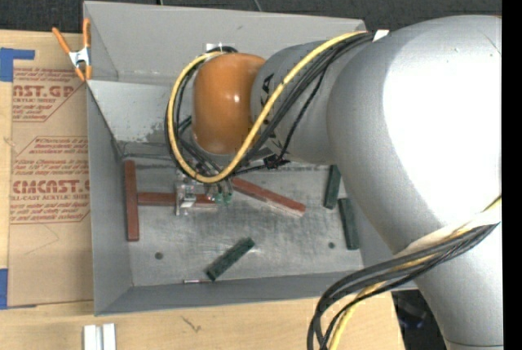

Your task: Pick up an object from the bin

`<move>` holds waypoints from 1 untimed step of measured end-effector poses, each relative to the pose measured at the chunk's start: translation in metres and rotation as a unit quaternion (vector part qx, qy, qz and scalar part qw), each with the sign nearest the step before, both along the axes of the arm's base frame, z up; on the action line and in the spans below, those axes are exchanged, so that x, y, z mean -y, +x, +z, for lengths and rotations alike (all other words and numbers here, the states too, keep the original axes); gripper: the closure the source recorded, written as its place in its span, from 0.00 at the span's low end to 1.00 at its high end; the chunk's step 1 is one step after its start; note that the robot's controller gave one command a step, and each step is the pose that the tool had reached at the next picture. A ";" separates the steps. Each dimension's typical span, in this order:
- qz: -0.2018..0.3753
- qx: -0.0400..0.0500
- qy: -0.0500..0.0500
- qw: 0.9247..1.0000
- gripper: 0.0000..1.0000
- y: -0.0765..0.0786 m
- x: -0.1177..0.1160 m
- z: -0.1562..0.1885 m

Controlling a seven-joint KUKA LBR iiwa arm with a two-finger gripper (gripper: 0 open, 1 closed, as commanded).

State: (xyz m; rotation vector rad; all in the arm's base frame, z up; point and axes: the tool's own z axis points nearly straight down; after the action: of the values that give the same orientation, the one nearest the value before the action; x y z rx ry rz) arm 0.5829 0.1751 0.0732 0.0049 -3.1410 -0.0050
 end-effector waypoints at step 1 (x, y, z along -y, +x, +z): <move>0.000 0.000 0.000 1.000 1.00 0.000 0.000 0.000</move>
Offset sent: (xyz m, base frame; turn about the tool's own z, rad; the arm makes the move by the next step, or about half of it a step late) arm -0.0155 0.0155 0.1279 -0.0396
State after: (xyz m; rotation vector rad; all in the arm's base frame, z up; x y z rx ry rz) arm 0.5830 0.1751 0.0731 0.0049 -3.1413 -0.0053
